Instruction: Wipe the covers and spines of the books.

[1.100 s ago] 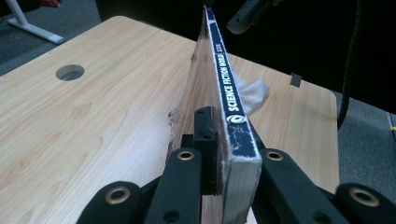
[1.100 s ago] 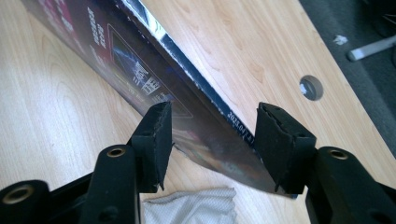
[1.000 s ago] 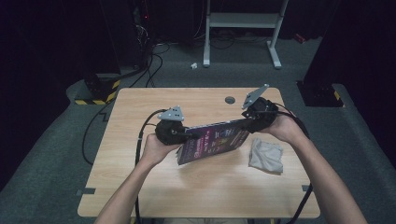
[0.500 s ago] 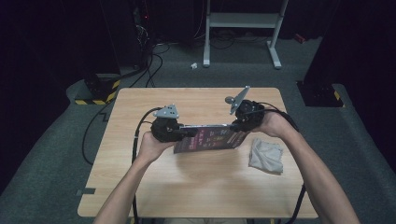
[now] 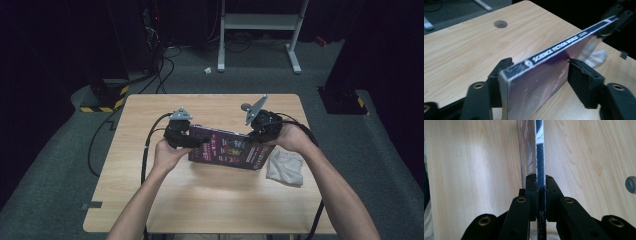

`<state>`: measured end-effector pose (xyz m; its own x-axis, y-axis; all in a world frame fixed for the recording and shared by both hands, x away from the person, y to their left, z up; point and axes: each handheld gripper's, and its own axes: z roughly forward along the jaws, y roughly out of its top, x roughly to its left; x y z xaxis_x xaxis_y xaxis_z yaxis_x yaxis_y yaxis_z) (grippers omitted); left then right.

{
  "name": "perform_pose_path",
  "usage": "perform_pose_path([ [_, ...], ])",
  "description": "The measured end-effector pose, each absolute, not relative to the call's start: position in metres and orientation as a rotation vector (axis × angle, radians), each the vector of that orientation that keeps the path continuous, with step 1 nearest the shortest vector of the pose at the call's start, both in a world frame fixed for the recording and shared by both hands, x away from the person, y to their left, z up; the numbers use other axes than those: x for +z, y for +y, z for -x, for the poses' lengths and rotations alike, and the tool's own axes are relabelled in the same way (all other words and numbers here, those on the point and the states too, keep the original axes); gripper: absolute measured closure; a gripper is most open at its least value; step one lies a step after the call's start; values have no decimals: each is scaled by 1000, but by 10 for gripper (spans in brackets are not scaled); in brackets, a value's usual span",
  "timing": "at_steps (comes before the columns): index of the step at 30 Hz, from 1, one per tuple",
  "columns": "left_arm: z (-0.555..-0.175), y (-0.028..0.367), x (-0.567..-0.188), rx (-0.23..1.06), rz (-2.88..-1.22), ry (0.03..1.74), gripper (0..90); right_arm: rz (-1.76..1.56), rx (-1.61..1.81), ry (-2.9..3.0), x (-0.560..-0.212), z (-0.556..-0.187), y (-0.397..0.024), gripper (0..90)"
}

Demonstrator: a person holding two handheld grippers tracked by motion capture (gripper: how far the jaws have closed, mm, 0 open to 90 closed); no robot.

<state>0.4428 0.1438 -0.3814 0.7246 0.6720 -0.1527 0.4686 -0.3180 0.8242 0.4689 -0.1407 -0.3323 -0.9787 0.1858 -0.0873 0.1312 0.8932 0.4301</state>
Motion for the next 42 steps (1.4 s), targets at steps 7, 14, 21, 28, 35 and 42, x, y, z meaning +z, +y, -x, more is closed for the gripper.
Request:
perform_pose_path([
  [7,-439,153,-389,283,-1940,1001,338,-356,682,2917,-329,-470,-151,837],
  [14,-431,161,-409,308,-1922,1107,296,-504,728,2881,-327,-470,-162,837],
  [21,-425,167,-432,328,-1954,1263,304,-624,783,2833,-325,-469,-166,836],
  [28,-415,181,-459,352,-1961,1363,303,-710,825,2803,-319,-467,-165,836],
  [35,-405,191,-482,462,-2006,1438,315,-831,877,2776,-314,-469,-167,836],
  [42,-397,207,-502,493,-1967,1511,314,-954,895,2713,-309,-471,-177,836],
])
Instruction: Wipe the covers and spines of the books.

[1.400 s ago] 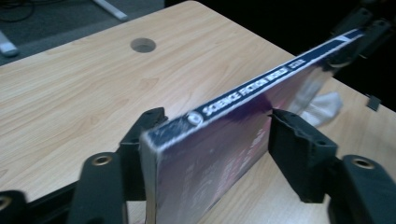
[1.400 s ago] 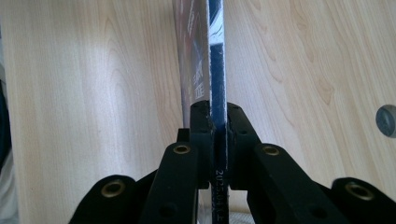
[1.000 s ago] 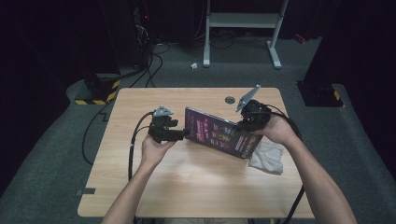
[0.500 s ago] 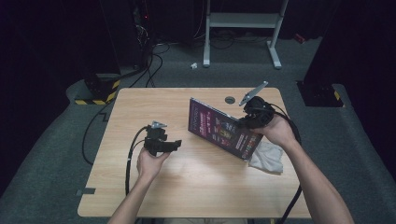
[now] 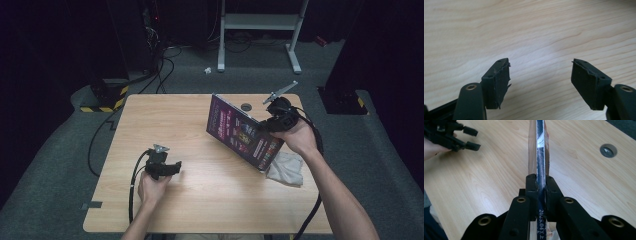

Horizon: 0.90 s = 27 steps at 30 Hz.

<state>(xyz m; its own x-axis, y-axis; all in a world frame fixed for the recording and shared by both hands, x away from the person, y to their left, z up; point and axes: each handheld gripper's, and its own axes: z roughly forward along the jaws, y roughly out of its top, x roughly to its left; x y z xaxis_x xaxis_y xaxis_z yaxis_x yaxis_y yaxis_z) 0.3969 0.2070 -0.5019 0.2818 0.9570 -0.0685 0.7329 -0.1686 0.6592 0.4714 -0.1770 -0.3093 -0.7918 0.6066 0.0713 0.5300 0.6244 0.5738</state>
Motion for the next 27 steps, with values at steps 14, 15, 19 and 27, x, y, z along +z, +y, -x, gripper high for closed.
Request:
perform_pose_path([
  [14,-379,224,-525,657,-1898,1510,294,-1211,875,2570,-309,-485,-199,836],
  [15,-377,225,-527,668,-1882,1500,281,-1216,863,2565,-310,-487,-199,836],
  [19,-374,226,-527,672,-1877,1511,272,-1252,828,2531,-310,-493,-197,836],
  [27,-373,226,-527,673,-1875,1517,270,-1317,785,2464,-317,-505,-191,836],
])
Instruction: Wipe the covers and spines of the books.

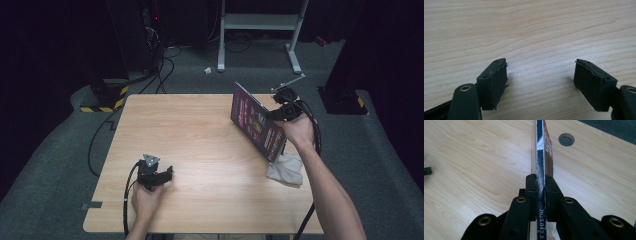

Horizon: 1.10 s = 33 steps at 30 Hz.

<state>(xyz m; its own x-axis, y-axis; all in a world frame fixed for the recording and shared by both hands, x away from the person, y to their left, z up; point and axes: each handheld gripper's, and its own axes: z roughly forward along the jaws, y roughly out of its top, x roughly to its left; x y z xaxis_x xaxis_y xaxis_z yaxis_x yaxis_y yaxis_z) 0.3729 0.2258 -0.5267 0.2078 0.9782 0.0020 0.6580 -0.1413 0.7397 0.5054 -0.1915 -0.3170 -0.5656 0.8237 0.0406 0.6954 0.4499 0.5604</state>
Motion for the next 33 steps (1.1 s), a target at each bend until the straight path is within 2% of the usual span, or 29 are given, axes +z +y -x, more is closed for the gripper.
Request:
perform_pose_path([
  [16,-373,226,-527,672,-1871,1518,269,-1417,793,2412,-338,-515,-179,835],
  [33,-373,226,-527,673,-1870,1519,270,-1426,828,2505,-343,-511,-152,833],
])
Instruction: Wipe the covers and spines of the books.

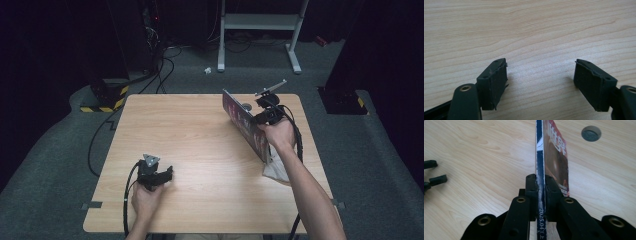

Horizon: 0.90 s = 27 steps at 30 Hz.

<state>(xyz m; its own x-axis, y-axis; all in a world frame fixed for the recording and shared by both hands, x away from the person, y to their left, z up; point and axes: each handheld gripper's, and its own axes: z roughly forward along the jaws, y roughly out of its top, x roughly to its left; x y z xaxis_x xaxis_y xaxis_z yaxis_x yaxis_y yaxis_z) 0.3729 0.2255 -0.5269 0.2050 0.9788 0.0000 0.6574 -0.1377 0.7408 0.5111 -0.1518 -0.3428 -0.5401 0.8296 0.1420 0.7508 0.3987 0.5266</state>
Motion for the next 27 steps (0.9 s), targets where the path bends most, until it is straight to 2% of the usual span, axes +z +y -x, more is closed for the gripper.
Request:
perform_pose_path([
  [27,-373,226,-527,674,-1871,1519,269,-1403,969,2612,-379,-502,-127,831],
])
